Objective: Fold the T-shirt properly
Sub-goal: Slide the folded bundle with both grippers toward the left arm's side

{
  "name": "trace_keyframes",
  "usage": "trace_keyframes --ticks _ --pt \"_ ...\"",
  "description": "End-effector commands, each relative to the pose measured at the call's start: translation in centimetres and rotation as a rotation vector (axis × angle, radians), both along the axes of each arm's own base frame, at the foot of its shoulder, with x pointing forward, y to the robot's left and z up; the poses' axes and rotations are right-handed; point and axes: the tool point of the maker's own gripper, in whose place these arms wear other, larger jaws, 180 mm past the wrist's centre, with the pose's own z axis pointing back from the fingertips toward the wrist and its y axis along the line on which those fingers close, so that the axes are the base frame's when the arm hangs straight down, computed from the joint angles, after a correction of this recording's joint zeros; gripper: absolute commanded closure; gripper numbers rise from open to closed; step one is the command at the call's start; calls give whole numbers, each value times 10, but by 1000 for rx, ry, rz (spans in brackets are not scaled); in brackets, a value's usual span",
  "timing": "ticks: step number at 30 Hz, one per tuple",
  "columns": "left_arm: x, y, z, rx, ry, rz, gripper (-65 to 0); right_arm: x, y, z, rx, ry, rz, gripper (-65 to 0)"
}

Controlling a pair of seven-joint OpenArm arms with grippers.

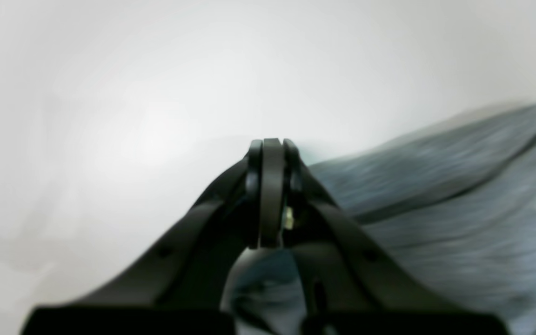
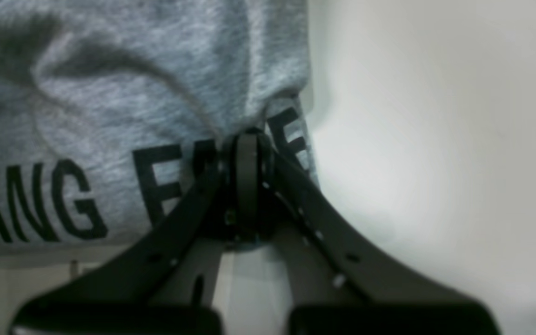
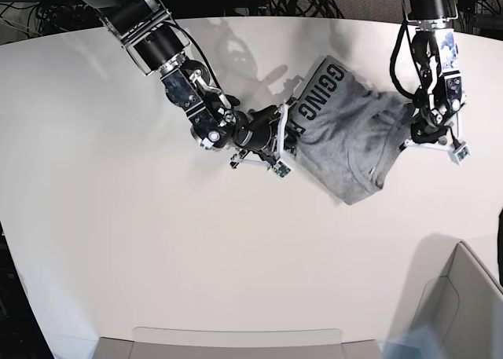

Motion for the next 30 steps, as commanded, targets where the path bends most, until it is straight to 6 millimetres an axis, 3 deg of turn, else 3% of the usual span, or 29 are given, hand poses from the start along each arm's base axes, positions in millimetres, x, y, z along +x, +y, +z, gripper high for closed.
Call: trace_keyframes --ticks 1,4,7,10,13,15,23,27,30 --pt "14 0 29 32 -87 -20 0 -13 -5 -5 -56 27 36 0" --pt "7 -6 68 70 -192 -48 0 -11 9 28 12 -56 53 0" --pt "-7 -34 97 69 -274 -103 0 -3 20 69 78 -160 63 0" --pt "-36 -53 67 31 -163 -152 0 17 13 99 136 -221 -2 0" --pt "-59 -81 42 -10 -76 -227 0 33 0 105 150 -229 -67 0" --pt "-78 -104 25 -33 -25 -291 0 40 -11 100 143 -216 -106 0" --pt "-93 -169 6 -103 6 -459 0 40 -36 39 45 -62 -191 0" --pt "-90 -166 -13 -120 94 -456 0 13 -17 23 24 -21 -113 0" --pt "-85 -135 -16 -90 118 -387 0 -13 4 18 14 -7 -23 0"
